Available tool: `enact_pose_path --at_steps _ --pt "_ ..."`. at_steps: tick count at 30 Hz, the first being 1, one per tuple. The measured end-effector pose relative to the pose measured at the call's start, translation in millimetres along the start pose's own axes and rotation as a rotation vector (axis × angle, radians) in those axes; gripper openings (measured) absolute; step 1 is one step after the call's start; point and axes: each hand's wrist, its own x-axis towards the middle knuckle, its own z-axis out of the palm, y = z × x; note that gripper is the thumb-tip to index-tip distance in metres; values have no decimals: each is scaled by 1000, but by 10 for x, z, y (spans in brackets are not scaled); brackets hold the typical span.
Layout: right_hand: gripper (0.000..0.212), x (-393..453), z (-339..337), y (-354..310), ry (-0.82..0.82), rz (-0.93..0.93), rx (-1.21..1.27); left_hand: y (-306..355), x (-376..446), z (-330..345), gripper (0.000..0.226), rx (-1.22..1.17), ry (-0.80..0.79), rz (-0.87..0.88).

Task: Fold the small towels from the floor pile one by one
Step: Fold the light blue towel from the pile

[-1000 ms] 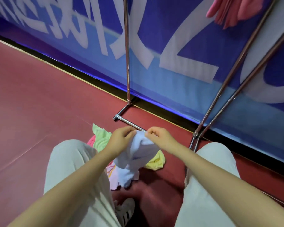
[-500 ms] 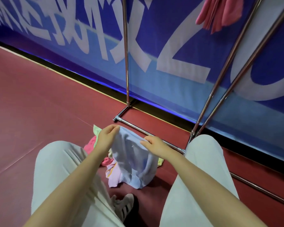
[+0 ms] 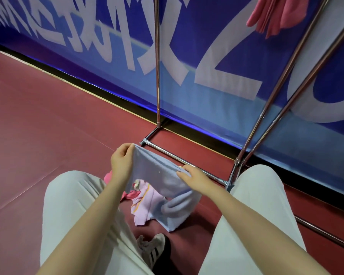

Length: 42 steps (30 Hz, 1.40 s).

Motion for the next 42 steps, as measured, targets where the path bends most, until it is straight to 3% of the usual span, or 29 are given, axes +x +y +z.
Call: enact_pose_path --at_steps 2,4,8,12,17,20,26,29,34,35,37,42 --pt "32 17 -10 17 47 3 29 -30 31 21 17 29 -13 -5" --pt "32 -4 -40 -21 83 -7 88 -47 64 49 17 20 -29 -56" --pt "36 -47 -95 -9 96 -32 138 4 70 97 20 -220 -204 -287" --pt "36 -33 -124 24 123 -19 72 63 46 135 20 -347 -336 -319" --pt "39 -29 -114 76 96 55 -115 166 32 158 17 -469 -263 -354" --pt "23 -37 -101 118 39 169 -161 166 64 105 9 -545 -216 -386" --pt "17 15 -106 222 51 267 -237 91 196 -40 2 -689 66 -519" --pt "25 52 -89 176 88 264 -70 51 220 -38 8 -591 163 -525" --pt "31 42 -120 -60 195 200 159 -176 261 -52 8 -363 118 -559" --pt "31 27 -134 -103 202 197 182 -203 267 -38 4 -294 77 -556" --pt "31 2 -156 -176 195 196 213 -153 157 55 18 -106 -39 -468" --pt "18 -36 -191 -257 117 147 301 -87 -306 435 25 218 -342 -153"
